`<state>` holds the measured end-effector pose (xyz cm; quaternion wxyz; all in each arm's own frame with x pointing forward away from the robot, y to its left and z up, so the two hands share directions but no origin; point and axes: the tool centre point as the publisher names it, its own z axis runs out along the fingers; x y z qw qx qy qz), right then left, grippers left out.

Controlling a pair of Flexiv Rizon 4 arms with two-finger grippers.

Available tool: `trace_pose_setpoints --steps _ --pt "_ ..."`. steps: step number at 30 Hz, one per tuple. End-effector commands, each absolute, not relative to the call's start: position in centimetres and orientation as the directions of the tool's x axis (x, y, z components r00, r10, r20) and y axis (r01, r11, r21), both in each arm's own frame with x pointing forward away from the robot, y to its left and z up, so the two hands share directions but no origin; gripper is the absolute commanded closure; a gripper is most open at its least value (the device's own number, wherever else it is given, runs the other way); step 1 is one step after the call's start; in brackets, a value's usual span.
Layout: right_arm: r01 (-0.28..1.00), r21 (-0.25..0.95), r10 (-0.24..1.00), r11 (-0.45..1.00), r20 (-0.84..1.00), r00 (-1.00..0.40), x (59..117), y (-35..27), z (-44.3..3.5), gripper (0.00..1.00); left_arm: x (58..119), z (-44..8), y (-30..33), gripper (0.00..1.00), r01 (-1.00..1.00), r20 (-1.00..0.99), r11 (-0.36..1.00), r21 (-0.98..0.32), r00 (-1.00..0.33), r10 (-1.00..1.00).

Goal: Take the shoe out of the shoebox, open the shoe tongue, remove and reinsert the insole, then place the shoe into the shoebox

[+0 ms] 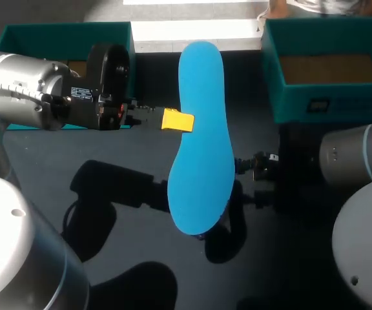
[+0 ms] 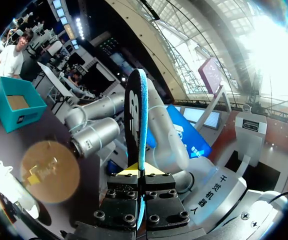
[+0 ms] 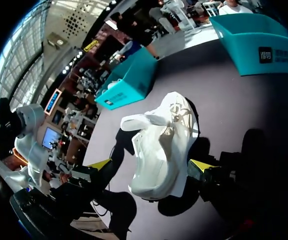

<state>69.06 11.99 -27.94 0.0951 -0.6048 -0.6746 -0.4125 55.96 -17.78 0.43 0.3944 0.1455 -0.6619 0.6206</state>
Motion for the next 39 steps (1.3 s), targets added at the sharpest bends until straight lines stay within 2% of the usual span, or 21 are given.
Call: trace_pose_setpoints --steps 1,11,14,17,21,24,30,34,39 --pt "0.939 0.341 0.721 -0.031 0.659 -0.216 69.2 11.4 -27.7 0.0 55.8 0.3 -17.8 1.0 -0.683 0.703 0.186 -0.707 -0.647 0.295" --pt "0.972 0.235 0.629 -0.014 0.758 -0.174 71.7 10.2 -25.2 0.0 55.8 0.3 -17.8 1.0 -0.683 0.703 0.186 -0.707 -0.647 0.295" --pt "0.976 0.213 0.655 -0.045 0.744 -0.132 72.7 10.3 -25.0 0.0 55.8 0.3 -17.8 1.0 -0.683 0.703 0.186 -0.707 -0.647 0.295" --pt "0.96 0.237 0.695 -0.148 0.715 -0.07 74.0 9.9 -25.2 0.0 55.8 0.3 -17.8 1.0 -0.683 0.703 0.186 -0.707 -0.647 0.295" --pt "0.891 0.272 0.706 -0.364 0.704 0.074 75.7 8.8 -25.5 0.0 55.8 0.3 -17.8 1.0 -0.683 0.703 0.186 -0.707 -0.647 0.295" --pt "0.88 0.231 0.699 -0.416 0.7 0.147 76.8 8.6 -25.9 0.0 55.8 0.3 -17.8 1.0 -0.683 0.703 0.186 -0.707 -0.647 0.295" --pt "0.93 0.118 0.764 -0.348 0.61 0.208 78.3 8.7 -26.4 0.0 55.8 0.3 -17.8 1.0 -0.683 0.703 0.186 -0.707 -0.647 0.295" --pt "0.95 0.023 0.713 -0.31 0.667 0.216 78.6 8.3 -26.0 0.0 55.8 0.3 -17.8 1.0 -0.683 0.703 0.186 -0.707 -0.647 0.295" --pt "0.963 -0.038 0.681 -0.268 0.7 0.218 78.5 8.2 -24.9 0.0 55.8 0.3 -17.8 1.0 -0.683 0.703 0.186 -0.707 -0.647 0.295"
